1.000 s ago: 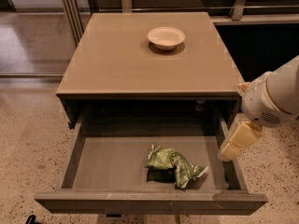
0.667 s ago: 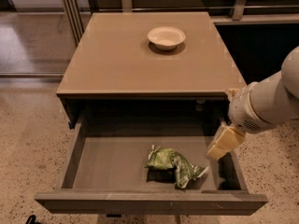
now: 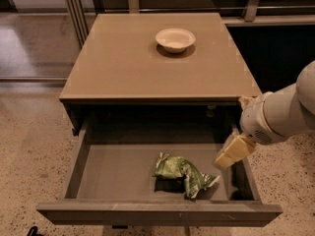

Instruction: Pick green jalapeno chip bag from top drawer and place on counter

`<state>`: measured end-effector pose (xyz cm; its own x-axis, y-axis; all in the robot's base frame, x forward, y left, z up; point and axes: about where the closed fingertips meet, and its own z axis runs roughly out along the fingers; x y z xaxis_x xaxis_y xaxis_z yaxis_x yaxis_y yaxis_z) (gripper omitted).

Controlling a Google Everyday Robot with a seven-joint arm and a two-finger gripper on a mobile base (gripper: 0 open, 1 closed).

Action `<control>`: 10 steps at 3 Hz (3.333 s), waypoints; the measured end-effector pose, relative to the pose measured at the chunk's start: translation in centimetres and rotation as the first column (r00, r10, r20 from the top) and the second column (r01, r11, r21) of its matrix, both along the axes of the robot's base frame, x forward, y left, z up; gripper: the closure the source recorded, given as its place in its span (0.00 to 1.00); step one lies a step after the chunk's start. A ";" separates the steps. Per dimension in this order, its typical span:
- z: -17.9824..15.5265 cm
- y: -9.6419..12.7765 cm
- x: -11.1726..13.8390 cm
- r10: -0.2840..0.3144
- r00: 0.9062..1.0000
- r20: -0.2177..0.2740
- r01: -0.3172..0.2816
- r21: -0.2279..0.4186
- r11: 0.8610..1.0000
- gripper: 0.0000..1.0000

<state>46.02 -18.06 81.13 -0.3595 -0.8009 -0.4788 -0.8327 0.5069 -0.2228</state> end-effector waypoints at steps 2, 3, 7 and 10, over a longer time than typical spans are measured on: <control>-9.5 4.9 0.9 0.033 0.988 -0.152 -0.005 0.179 0.984 0.00; -11.1 6.4 1.4 0.031 0.987 -0.160 0.006 0.227 0.974 0.00; -15.9 10.8 -0.1 -0.032 0.988 -0.148 0.053 0.135 0.989 0.00; -18.7 10.5 -0.8 -0.022 0.979 -0.201 0.040 0.087 0.995 0.41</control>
Offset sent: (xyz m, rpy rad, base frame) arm 0.0174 0.0692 -0.1357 0.2559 0.2169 0.0392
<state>45.23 -7.52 62.46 -0.4789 -0.7450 -0.4644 -0.8395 0.5433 -0.0059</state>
